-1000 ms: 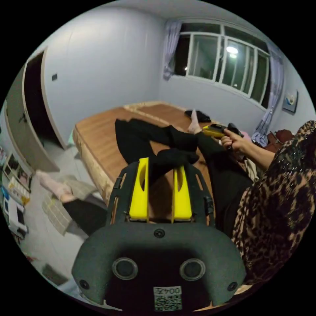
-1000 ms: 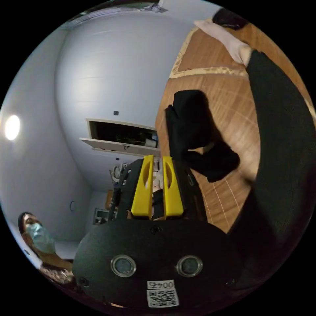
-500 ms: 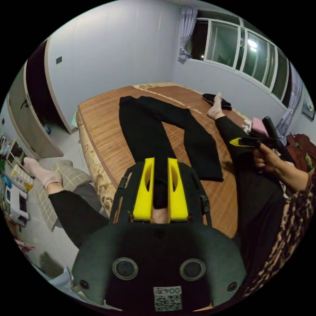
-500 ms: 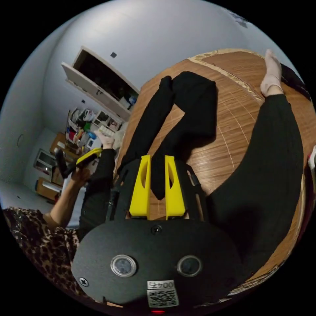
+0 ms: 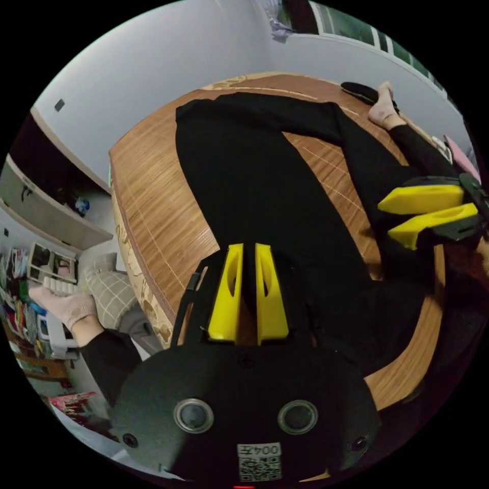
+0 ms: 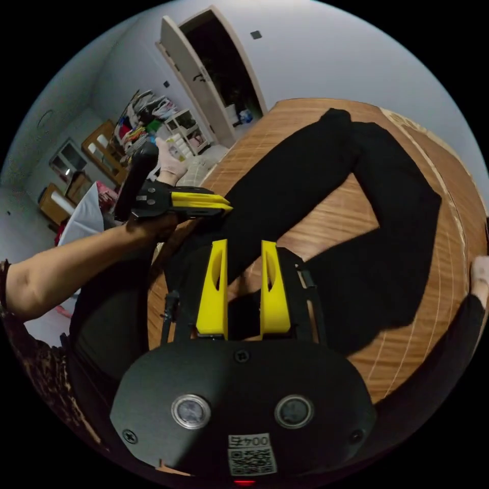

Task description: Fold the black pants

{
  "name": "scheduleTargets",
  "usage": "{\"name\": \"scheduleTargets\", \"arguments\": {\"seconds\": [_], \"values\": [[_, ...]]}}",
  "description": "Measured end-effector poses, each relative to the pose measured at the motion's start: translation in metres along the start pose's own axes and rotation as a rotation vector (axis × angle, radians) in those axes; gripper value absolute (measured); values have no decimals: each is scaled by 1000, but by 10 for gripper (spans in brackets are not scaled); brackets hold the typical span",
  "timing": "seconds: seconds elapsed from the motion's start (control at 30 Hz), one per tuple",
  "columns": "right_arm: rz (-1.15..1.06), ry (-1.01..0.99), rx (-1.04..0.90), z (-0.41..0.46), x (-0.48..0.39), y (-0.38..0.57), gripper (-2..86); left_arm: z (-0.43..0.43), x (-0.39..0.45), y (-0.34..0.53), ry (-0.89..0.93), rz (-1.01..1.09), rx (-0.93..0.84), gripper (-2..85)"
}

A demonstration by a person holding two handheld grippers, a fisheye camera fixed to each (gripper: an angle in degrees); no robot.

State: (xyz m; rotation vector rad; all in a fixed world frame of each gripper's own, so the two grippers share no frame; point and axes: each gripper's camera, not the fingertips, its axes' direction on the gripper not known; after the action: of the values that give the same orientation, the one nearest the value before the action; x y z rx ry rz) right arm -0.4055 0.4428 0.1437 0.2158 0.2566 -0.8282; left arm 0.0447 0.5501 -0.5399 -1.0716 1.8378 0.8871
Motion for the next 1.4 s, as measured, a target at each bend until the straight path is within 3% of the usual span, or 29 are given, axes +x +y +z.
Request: {"name": "scheduleTargets", "arguments": {"seconds": [0.23, 0.67, 0.8, 0.97, 1.07, 1.17, 1.33, 1.4], "values": [[-113, 17, -175, 78, -43, -20, 101, 18, -16, 24, -46, -117, -43, 27], [-115, -90, -146, 47, -76, 78, 91, 21, -17, 113, -15, -299, -74, 22], [-73, 70, -64, -8, -71, 107, 90, 29, -42, 129, 60, -368, -50, 19], [16, 327, -136, -34, -48, 145, 158, 36, -54, 142, 61, -373, -36, 19], [66, 325, -238, -23, -38, 156, 174, 38, -51, 148, 11, -327, -35, 22], [76, 340, -240, -30, -35, 162, 133, 40, -47, 154, -42, -279, -35, 26], [184, 226, -170, -63, -13, 179, 68, 43, -50, 165, -76, -255, -33, 30], [304, 47, 9, -110, 7, 190, 54, 43, -54, 170, -71, -259, -33, 30]]}}
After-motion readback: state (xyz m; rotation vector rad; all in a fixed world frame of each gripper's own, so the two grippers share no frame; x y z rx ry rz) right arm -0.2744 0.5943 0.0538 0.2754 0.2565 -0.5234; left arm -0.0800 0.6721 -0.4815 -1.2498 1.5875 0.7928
